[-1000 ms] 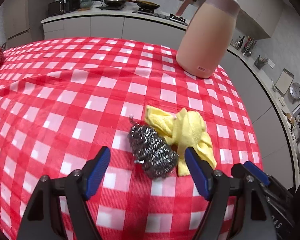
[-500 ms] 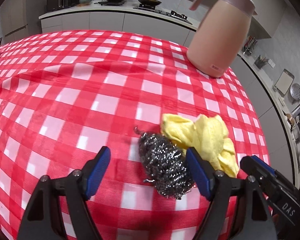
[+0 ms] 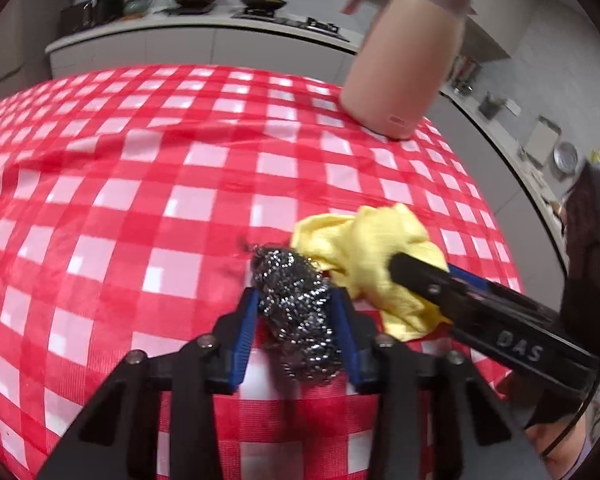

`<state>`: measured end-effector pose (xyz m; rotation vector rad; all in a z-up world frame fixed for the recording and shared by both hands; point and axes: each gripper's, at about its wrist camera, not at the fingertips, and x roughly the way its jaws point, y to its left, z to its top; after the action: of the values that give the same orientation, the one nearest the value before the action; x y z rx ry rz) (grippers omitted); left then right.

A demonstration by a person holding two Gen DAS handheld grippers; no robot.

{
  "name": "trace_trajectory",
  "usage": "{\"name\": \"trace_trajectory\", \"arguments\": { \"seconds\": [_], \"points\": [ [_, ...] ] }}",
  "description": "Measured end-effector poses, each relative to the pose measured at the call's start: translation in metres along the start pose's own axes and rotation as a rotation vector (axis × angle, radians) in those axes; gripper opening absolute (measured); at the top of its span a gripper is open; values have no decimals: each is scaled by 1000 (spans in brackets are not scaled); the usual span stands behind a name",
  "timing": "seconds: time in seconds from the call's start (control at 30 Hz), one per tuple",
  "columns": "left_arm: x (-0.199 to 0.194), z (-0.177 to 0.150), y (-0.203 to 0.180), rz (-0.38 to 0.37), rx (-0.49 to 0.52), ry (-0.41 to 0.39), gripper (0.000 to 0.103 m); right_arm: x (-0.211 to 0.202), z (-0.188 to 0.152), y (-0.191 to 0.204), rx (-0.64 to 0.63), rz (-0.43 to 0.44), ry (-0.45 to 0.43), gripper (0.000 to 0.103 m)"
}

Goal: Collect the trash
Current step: 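Grasp the steel wool with the left tool while the right tool grasps the yellow cloth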

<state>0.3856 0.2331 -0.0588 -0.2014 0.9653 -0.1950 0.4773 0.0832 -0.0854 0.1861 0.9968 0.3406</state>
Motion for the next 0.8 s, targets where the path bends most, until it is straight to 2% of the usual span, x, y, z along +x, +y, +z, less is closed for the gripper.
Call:
{"name": "trace_trajectory", "arguments": {
  "seconds": [0.2,0.27,0.3,0.37,0.4,0.43,0.47,0.5,0.57,0.6,0.73,0.8],
  "points": [
    [-4,0,3,-20,14,-5,26,9,-2,2,1,45,25,57],
    [-7,-1,3,-12,28,-6,25,11,-3,4,-8,55,29,40],
    [-8,-1,3,-9,28,-6,25,10,-3,5,-14,53,23,38],
    [-11,-2,6,2,26,-7,24,7,-4,9,-36,36,9,27],
    [-12,-2,8,8,23,-7,24,5,-4,10,-40,27,-2,26],
    [-11,-2,9,13,16,-4,28,2,-4,9,-36,15,-14,25],
    [-10,-2,9,14,12,1,38,0,-4,6,-30,4,-20,25],
    [-8,-1,7,19,3,5,42,-1,-4,2,-23,-12,-20,25],
    [-4,0,4,34,-10,7,68,-6,-4,-7,1,-27,-36,25],
    [-1,1,2,35,-10,13,72,-7,-4,-10,0,-29,-26,25],
    [18,-1,-3,19,-10,53,73,-7,-6,-20,31,-10,-16,32],
    [17,-1,-4,19,-3,29,66,-5,-6,-21,32,-8,-15,36]
  ]
}}
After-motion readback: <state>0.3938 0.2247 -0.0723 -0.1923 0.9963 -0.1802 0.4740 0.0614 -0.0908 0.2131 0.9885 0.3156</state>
